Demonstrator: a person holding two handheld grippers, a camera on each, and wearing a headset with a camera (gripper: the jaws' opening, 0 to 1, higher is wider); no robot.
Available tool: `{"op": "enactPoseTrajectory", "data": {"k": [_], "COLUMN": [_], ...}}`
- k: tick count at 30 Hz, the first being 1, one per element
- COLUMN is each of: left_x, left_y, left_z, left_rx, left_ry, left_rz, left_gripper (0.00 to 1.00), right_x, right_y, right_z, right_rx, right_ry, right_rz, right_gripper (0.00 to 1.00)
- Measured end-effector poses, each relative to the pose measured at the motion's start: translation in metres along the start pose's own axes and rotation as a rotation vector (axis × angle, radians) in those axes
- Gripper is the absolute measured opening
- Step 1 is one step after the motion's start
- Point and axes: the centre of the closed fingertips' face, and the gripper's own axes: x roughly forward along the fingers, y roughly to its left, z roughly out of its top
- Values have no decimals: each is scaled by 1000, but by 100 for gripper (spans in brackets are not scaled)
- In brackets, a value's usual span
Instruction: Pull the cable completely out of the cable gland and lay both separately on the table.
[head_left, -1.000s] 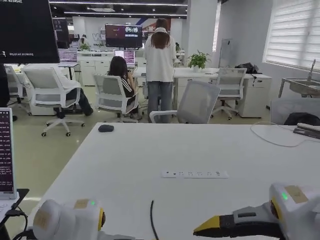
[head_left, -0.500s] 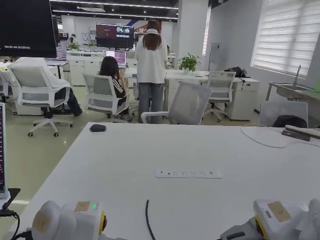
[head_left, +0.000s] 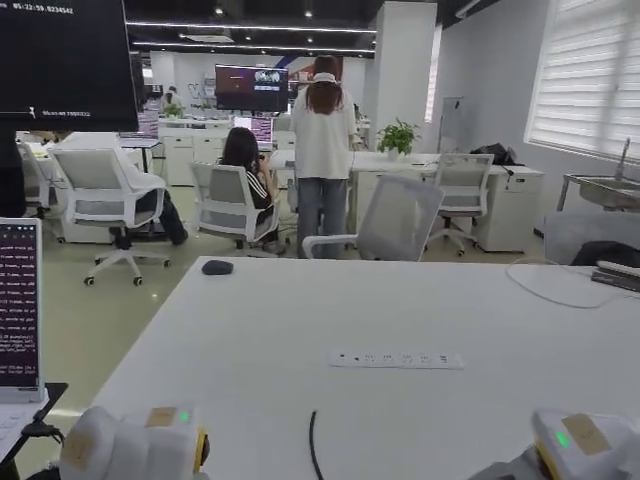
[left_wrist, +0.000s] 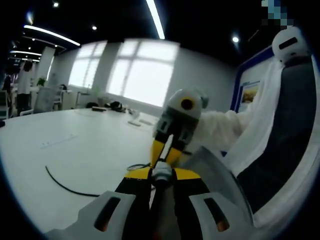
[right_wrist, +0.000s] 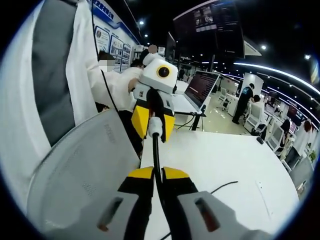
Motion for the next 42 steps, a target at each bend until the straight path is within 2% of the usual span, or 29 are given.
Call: {"op": "enactPoseTrajectory", "data": {"k": [7, 9, 11, 15, 23, 29, 31, 36, 39, 42], "left_x": [-12, -19, -23, -22, -12, -6, -5, -1, 4, 15], "left_y": [5, 8, 8, 10, 10, 9, 8, 7, 8, 2], "left_z": [3, 5, 6, 1, 4, 7, 8, 6, 3, 3], "left_rx": [-34, -56, -70, -78, -85, -77, -74, -67, -70, -62], "left_ry": [-28, -55, -76, -67, -49, -39, -39, -15, -5, 4], "left_rz": [83, 118, 131, 153, 156, 147, 142, 134, 129, 97], "left_gripper": [17, 17, 17, 17, 17, 17, 17, 17, 17, 17], "right_x": [-16, -20, -21, -19, -22, -26, -28, -29, -27, -19], "right_y": [-10, -15, -15, -14, -14, -15, -13, -13, -11, -8], "right_z": [-8, -11, -12, -13, -23, -25, -22, -12, -2, 6], "right_rx": [20, 34, 37, 38, 58, 71, 88, 109, 97, 65], "right_ry": [-4, -9, -19, -33, -45, -52, -77, -118, -133, -117], "right_rz": [-1, -9, -8, -6, -9, -10, 7, 11, 10, 25], "right_gripper": [5, 5, 5, 5, 5, 6, 7, 19, 27, 33]}}
